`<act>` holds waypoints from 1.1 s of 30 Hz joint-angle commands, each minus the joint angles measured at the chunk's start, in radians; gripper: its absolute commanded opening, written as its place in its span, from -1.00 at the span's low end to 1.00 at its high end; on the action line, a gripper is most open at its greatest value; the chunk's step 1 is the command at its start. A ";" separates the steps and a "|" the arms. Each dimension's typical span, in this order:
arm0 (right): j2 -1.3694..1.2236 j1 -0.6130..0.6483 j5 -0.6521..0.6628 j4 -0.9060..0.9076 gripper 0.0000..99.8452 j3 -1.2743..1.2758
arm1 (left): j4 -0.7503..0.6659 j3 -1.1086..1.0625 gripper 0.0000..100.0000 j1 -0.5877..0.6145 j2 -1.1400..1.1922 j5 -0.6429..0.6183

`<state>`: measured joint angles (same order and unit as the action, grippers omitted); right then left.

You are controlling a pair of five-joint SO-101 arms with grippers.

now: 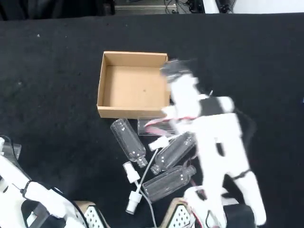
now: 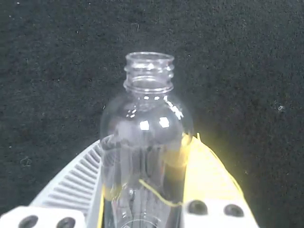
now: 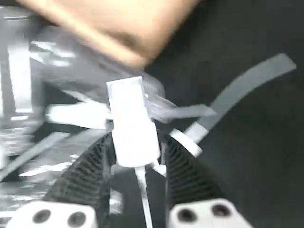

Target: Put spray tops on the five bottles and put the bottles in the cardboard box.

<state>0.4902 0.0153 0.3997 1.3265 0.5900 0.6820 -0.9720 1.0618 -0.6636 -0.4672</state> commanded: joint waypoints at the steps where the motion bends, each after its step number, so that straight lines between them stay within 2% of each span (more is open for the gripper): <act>1: -0.015 -0.367 0.083 -0.058 -0.98 -0.059 | -0.017 0.033 -0.94 0.002 -0.037 -0.008; 6: -0.232 -0.649 0.146 -0.305 -0.98 -0.062 | -0.014 0.031 -0.94 0.001 -0.037 -0.008; 11: -0.464 -0.789 0.153 -0.427 -0.97 -0.122 | -0.018 0.010 -0.94 -0.002 -0.048 -0.008; 15: -0.588 -0.812 0.170 -0.420 -0.74 -0.193 | -0.017 0.004 -0.94 -0.038 -0.048 -0.003; 19: -0.648 -0.792 0.270 -0.321 -0.53 -0.265 | -0.015 -0.007 -0.94 -0.079 -0.048 -0.002; 29: -0.760 -0.763 0.528 -0.149 -0.58 -0.483 | -0.012 -0.022 -0.94 -0.114 -0.049 0.000; 33: -0.854 -0.766 0.546 -0.157 -0.58 -0.518 | -0.011 -0.022 -0.94 -0.116 -0.049 0.000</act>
<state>-0.3445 -0.7687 0.9260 1.1607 0.1465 0.6820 -1.0042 0.9590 -0.6759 -0.4672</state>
